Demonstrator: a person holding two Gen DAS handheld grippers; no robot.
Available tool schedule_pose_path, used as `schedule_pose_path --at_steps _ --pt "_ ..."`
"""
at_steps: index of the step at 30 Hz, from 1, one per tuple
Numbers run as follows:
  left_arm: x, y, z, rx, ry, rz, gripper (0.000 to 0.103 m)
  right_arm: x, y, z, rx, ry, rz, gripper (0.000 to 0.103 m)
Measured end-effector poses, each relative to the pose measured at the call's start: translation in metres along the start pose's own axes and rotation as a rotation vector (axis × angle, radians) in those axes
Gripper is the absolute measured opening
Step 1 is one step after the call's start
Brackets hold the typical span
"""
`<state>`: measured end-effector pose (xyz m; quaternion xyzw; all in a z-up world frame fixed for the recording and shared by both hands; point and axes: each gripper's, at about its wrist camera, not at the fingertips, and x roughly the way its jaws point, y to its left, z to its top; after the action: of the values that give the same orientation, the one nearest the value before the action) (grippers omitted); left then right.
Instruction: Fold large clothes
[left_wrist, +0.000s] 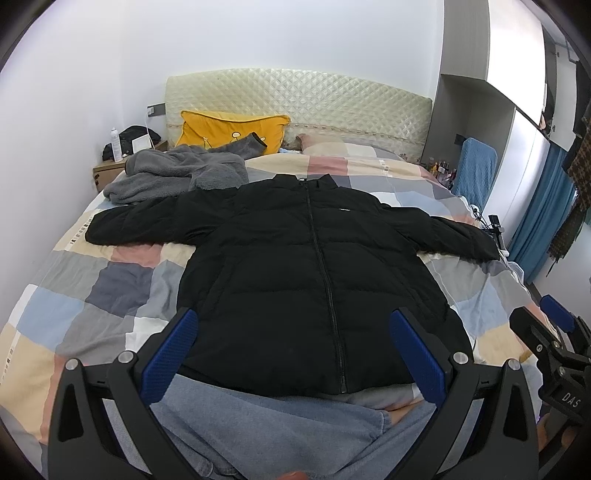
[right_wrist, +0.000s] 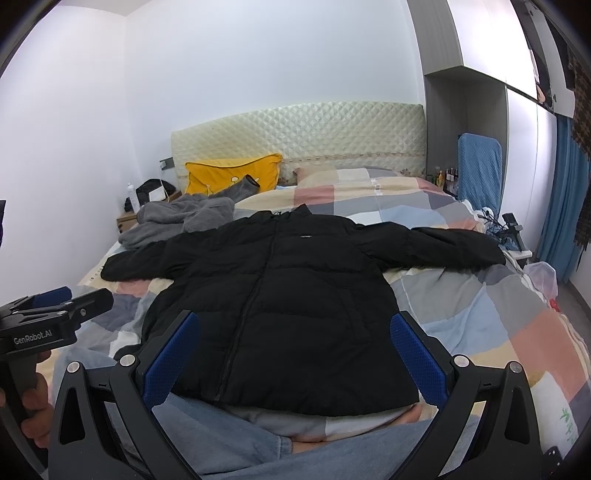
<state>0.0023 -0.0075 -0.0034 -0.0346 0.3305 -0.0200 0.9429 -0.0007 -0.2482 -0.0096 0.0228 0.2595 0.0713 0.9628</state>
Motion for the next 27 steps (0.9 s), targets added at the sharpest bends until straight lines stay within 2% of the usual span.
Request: schedule_pose_path --at_steps 7,12,17,27 --pt "0.002 -0.007 0.014 0.018 -0.025 -0.003 0.103 0.01 -0.016 0.017 0.006 -0.02 -0.022 0.103" --pt "0.011 -0.018 0.038 0.029 -0.048 -0.023 0.103 0.021 -0.039 0.029 0.024 -0.036 -0.047 0.103" --pt "0.016 -0.036 0.064 0.027 -0.09 -0.072 0.103 0.034 -0.067 0.043 0.052 -0.046 -0.086 0.103" --pt "0.028 -0.083 0.117 0.115 -0.169 -0.145 0.103 0.07 -0.122 0.057 0.09 -0.07 -0.164 0.103"
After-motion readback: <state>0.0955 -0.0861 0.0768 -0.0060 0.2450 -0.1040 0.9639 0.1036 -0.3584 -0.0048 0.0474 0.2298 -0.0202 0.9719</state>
